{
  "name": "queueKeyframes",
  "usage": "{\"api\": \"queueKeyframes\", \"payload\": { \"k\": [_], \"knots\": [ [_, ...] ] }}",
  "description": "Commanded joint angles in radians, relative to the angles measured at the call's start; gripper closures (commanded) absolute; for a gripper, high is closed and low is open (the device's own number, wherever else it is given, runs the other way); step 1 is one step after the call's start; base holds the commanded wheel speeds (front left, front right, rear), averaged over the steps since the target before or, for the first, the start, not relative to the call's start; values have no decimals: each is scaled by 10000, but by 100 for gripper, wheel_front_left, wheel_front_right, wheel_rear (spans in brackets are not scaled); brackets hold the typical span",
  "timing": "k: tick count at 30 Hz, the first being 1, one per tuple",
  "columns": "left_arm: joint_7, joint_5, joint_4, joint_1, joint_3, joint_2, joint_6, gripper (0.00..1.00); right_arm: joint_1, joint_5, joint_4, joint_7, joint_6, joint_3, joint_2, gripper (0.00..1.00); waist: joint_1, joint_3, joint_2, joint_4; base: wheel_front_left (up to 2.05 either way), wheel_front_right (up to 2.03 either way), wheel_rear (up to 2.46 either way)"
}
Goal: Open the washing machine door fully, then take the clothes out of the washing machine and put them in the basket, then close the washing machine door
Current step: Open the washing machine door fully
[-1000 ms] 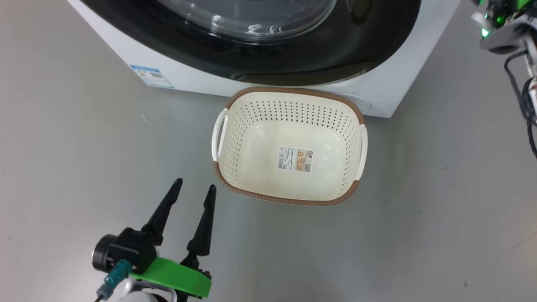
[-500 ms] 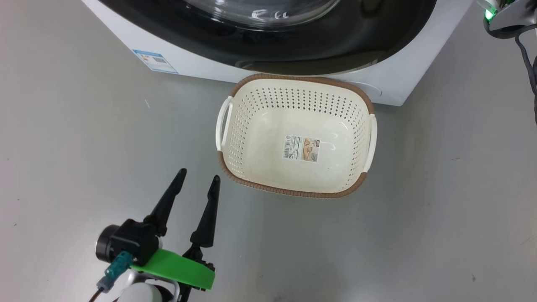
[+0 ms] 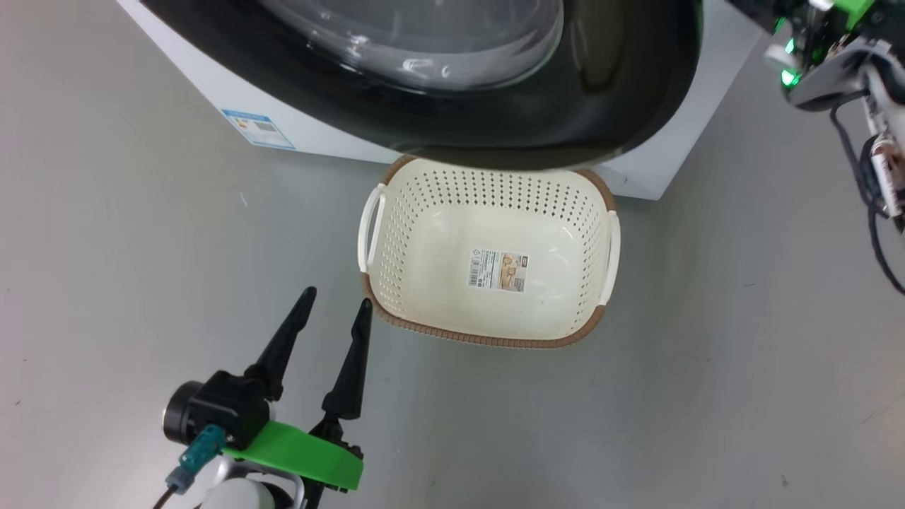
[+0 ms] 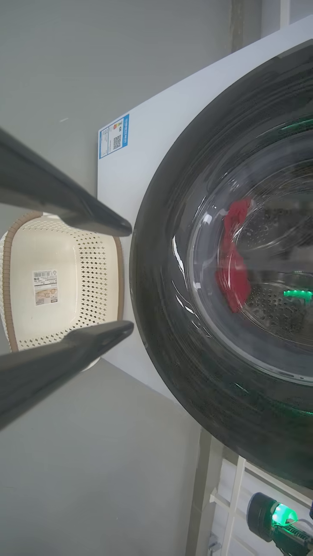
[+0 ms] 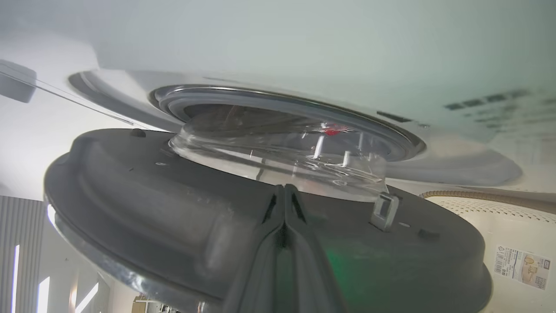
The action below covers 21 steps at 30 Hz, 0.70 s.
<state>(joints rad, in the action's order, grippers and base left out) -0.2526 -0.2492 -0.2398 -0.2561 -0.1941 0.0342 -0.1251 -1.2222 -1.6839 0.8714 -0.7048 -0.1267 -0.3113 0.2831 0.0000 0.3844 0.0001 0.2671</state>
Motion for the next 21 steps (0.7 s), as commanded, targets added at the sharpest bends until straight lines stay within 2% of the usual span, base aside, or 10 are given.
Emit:
{"api": "queueKeyframes", "payload": {
  "k": [1, 21],
  "knots": [
    [-92, 33, 184, 53, 287, 160, -55, 0, 354, 69, -495, -129, -40, -147, -332, 100, 0, -130, -1, -27, 0, 0, 0],
    [-92, 16, 268, 766, 429, 160, -55, 0, 3073, 425, -3126, -162, -40, -380, -475, 100, 0, -1209, -1, 256, 0, 0, 0]
  ]
}}
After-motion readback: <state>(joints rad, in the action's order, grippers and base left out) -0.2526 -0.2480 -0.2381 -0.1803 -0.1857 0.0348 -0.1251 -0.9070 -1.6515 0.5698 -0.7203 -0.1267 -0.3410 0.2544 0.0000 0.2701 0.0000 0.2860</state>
